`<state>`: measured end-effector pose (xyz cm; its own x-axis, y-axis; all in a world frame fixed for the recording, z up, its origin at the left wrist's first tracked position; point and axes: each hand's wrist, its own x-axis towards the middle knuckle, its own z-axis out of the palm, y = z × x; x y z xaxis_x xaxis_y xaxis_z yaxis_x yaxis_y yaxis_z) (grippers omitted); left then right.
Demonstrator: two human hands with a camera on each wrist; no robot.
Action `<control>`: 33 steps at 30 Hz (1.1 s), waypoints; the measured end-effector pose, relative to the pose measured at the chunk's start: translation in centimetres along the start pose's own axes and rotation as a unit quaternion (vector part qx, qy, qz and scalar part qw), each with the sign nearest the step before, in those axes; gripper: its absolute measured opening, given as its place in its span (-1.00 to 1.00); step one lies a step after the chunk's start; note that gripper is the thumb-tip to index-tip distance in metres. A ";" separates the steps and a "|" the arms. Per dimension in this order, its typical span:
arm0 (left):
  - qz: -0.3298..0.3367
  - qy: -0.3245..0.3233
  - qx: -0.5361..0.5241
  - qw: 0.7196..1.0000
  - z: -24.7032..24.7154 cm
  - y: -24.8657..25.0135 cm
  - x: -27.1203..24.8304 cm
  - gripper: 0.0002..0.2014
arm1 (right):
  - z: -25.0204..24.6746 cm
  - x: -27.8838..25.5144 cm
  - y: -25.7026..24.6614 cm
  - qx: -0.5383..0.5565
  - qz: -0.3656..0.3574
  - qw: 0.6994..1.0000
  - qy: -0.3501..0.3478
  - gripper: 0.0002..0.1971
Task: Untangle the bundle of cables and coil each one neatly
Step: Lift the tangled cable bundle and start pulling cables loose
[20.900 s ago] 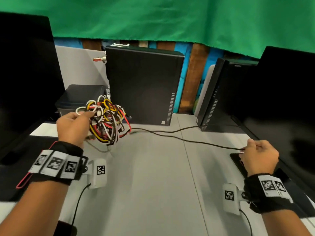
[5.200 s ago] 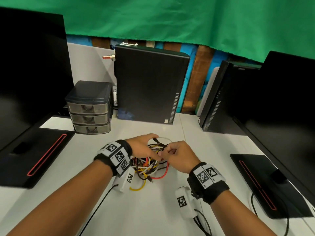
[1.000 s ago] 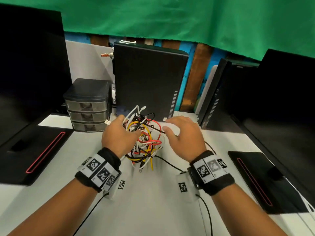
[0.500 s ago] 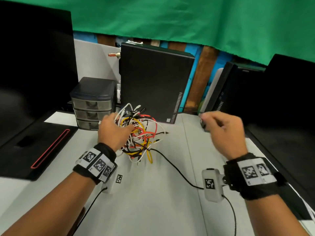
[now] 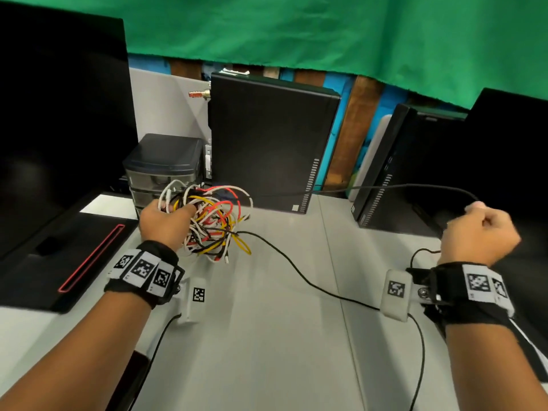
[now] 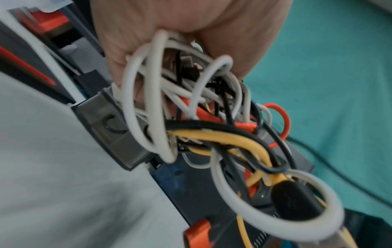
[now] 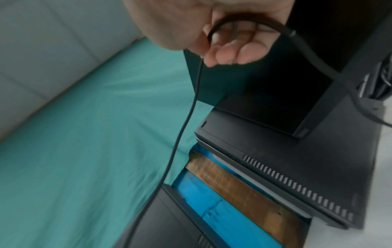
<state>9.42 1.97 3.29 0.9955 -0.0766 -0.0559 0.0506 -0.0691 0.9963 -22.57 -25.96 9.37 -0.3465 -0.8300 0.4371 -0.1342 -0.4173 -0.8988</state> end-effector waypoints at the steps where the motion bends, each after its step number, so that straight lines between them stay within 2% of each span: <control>1: -0.009 0.011 -0.010 1.000 -0.2 -0.1 0.2 -0.78 | 0.2 0.1 -0.3 -0.021 0.013 0.999 -0.030 -0.84; 2: -0.015 0.017 -0.020 1.000 -0.1 -0.2 0.3 -0.76 | 0.5 0.0 -0.4 -0.059 0.024 0.994 -0.087 -0.82; 4: -0.011 0.009 -0.027 1.000 0.4 -0.3 -0.1 -0.77 | 1.5 -1.6 -0.8 -0.212 0.001 0.953 -0.216 -0.48; 5: -0.002 -0.002 -0.025 1.000 0.8 -0.3 -0.6 -0.78 | 2.0 -3.3 -1.3 -0.276 -0.051 0.925 -0.254 -0.31; 6: 0.006 -0.018 -0.025 1.000 1.4 -0.3 -1.1 -0.78 | 2.4 -5.2 -1.8 -0.296 -0.111 0.906 -0.281 -0.23; 8: 0.029 -0.065 -0.032 0.997 2.2 0.1 -2.0 -0.77 | 3.3 -9.0 -2.6 -0.258 -0.203 0.882 -0.337 -0.28; 10: 0.051 -0.113 -0.029 0.992 2.7 0.7 -2.9 -0.76 | 4.2 -11.5 -3.0 -0.220 -0.229 0.851 -0.418 -0.38; 12: 0.073 -0.146 -0.021 0.986 2.8 1.0 -3.4 -0.74 | 5.0 -13.0 -3.7 -0.187 -0.193 0.823 -0.501 -0.40; 14: 0.089 -0.164 -0.028 0.982 2.8 1.3 -3.9 -0.72 | 5.5 -13.6 -4.3 -0.150 -0.129 0.813 -0.548 -0.45; 19: 0.100 -0.163 -0.043 0.981 2.8 1.8 -4.3 -0.72 | 5.3 -14.7 -4.3 -0.138 -0.023 0.800 -0.584 -0.61; 21: 0.095 -0.161 -0.044 0.981 2.8 1.9 -4.2 -0.72 | 4.9 -14.7 -3.9 -0.112 0.000 0.790 -0.603 -0.76; 23: 0.080 -0.155 -0.046 0.984 2.6 1.8 -4.0 -0.74 | 4.1 -13.9 -3.8 -0.086 -0.015 0.804 -0.588 -0.79; 26: 0.064 -0.140 -0.040 0.987 2.4 1.5 -3.4 -0.76 | 3.1 -11.9 -4.1 -0.069 -0.060 0.864 -0.495 -0.76; 28: 0.036 -0.140 -0.049 0.988 2.5 1.1 -3.2 -0.77 | 2.8 -10.0 -3.5 -0.049 -0.066 0.918 -0.389 -0.77; 30: -0.005 -0.143 -0.067 0.987 2.6 0.8 -3.2 -0.77 | 2.7 -8.0 -2.6 -0.029 -0.031 0.960 -0.276 -0.78; 32: -0.042 -0.148 -0.084 0.985 2.8 0.5 -3.3 -0.77 | 2.5 -6.9 -2.1 -0.064 -0.012 0.972 -0.226 -0.89; 33: -0.056 -0.152 -0.091 0.983 2.8 0.4 -3.4 -0.78 | 2.3 -6.9 -1.9 -0.119 -0.027 0.967 -0.224 -0.79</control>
<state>5.86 -0.60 3.69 0.9144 -0.3739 -0.1554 0.2000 0.0832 0.9763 -17.79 -20.33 8.11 0.0971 -0.9086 0.4063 -0.3687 -0.4120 -0.8332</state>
